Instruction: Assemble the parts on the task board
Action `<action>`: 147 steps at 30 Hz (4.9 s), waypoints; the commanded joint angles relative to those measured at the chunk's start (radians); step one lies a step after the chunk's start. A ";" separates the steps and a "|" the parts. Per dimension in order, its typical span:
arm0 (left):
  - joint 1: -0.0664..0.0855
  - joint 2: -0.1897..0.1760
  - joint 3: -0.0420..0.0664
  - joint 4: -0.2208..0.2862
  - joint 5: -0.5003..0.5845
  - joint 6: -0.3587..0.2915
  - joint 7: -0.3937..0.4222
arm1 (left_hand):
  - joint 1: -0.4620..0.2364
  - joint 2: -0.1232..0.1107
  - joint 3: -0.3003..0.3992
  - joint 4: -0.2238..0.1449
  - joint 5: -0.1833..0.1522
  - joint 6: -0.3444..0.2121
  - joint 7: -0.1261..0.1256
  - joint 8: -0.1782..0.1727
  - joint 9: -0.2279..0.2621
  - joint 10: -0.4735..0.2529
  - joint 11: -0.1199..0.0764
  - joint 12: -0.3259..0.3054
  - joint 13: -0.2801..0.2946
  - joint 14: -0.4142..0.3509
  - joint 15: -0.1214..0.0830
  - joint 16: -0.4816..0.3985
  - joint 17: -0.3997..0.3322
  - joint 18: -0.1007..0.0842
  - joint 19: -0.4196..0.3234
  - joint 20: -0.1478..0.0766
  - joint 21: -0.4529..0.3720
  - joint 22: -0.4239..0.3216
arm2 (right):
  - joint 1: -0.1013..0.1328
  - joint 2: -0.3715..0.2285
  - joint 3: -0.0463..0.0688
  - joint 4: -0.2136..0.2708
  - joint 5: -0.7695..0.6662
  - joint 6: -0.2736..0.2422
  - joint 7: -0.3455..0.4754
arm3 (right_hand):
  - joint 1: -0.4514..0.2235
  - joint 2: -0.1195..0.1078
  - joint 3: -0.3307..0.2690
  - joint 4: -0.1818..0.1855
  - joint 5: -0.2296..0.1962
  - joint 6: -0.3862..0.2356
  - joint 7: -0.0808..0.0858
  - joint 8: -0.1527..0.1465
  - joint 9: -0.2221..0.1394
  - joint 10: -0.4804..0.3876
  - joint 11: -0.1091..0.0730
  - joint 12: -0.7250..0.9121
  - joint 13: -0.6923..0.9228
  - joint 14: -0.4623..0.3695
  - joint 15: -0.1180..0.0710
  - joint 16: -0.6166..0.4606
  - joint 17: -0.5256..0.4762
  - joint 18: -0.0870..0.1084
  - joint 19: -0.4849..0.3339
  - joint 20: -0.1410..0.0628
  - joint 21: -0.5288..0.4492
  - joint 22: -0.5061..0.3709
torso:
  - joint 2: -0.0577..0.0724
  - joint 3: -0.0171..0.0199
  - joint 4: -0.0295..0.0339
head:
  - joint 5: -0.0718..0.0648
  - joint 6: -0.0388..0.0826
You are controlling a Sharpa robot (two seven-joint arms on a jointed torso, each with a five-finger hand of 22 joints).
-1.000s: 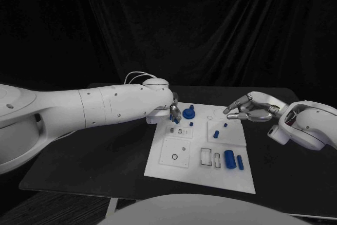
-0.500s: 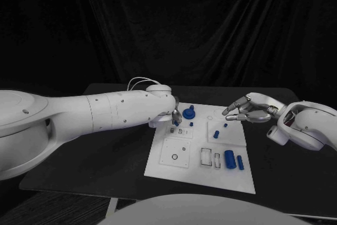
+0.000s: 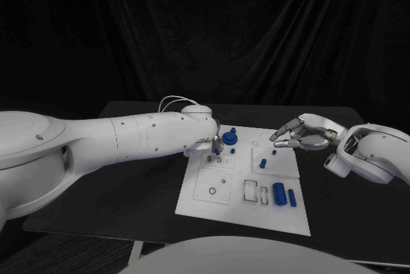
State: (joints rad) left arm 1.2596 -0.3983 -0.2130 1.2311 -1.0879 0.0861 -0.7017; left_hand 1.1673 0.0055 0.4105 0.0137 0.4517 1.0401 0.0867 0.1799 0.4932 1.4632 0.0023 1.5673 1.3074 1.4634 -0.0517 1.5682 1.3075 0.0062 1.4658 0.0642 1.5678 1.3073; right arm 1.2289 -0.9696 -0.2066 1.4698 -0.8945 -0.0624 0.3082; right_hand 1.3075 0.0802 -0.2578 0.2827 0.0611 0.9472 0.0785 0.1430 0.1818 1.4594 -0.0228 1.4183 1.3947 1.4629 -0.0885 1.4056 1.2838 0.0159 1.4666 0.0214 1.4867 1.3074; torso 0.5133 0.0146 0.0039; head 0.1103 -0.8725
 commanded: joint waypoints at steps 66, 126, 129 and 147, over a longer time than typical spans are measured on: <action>-0.037 0.000 0.001 0.005 0.046 0.003 -0.032 | -0.023 0.003 0.049 -0.028 -0.059 0.016 -0.014 -0.009 -0.006 0.108 -0.009 0.003 0.263 0.107 -0.008 0.003 0.263 -0.006 0.105 -0.011 0.003 0.263 | -0.009 -0.004 0.000 -0.003 0.002 0.024 -0.036 | 0.015 0.006 -0.002 -0.009 0.005 0.002 0.002 -0.001 -0.003 0.044 0.002 -0.008 -0.034 0.055 0.004 -0.008 -0.005 0.009 0.060 0.006 -0.008 0.231 | -0.001 0.0002 0.0014 | 0.000 0.000; -0.044 0.008 0.001 -0.018 0.064 0.028 -0.036 | -0.113 -0.018 -0.142 0.154 -0.311 0.027 -0.010 -0.067 -0.058 0.108 -0.005 0.003 0.263 0.107 -0.007 0.003 0.263 0.000 0.092 -0.011 -0.012 0.245 | -0.019 -0.004 0.000 -0.014 0.002 0.050 -0.044 | 0.019 0.007 -0.004 -0.011 0.005 -0.001 0.002 -0.003 -0.004 0.044 0.002 -0.008 -0.035 0.054 0.004 -0.011 -0.009 0.009 0.060 0.006 -0.009 0.231 | -0.001 0.0007 0.0007 | 0.004 0.000; -0.044 0.005 0.001 -0.015 0.058 0.027 -0.036 | -0.118 -0.016 -0.153 0.167 -0.313 0.029 -0.010 -0.069 -0.060 0.108 -0.005 0.003 0.263 0.107 -0.007 0.003 0.263 0.001 0.089 -0.011 -0.016 0.241 | -0.021 -0.004 0.000 -0.015 0.002 0.052 -0.045 | 0.019 0.007 -0.004 -0.011 0.005 -0.001 0.002 -0.003 -0.004 0.044 0.002 -0.008 -0.035 0.054 0.004 -0.011 -0.009 0.009 0.060 0.006 -0.009 0.231 | -0.001 0.0004 0.0007 | 0.007 0.000; -0.044 -0.007 0.001 -0.008 0.031 0.012 -0.029 | -0.103 -0.022 -0.218 0.225 -0.247 0.047 -0.026 -0.020 0.006 0.108 -0.018 0.003 0.263 0.107 -0.018 0.003 0.263 0.004 0.083 -0.020 -0.025 0.232 | -0.028 -0.003 0.000 -0.018 0.002 0.057 -0.045 | 0.021 0.008 -0.004 -0.011 0.006 -0.002 0.003 -0.004 -0.004 0.044 0.002 -0.008 -0.035 0.054 0.004 -0.011 -0.009 0.009 0.059 0.006 -0.010 0.231 | -0.001 0.0003 0.0019 | 0.008 0.000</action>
State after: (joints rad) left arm 1.2179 -0.4065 -0.2123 1.2220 -1.0523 0.0964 -0.7027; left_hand 1.0572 -0.0194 0.1971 0.2408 0.2065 1.0863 0.0644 0.1598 0.4982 1.4680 -0.0110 1.5673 1.3074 1.4686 -0.0645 1.5682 1.3073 0.0061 1.4658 0.0494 1.5472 1.3073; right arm 1.2036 -0.9716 -0.2067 1.4517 -0.8944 -0.0167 0.2766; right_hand 1.3189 0.0893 -0.2634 0.2772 0.0611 0.9472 0.0785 0.1430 0.1784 1.4586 -0.0220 1.4128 1.4239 1.4605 -0.0792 1.3981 1.2755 0.0158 1.4666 0.0214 1.4817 1.3079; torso 0.5120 0.0149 0.0053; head 0.1184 -0.8725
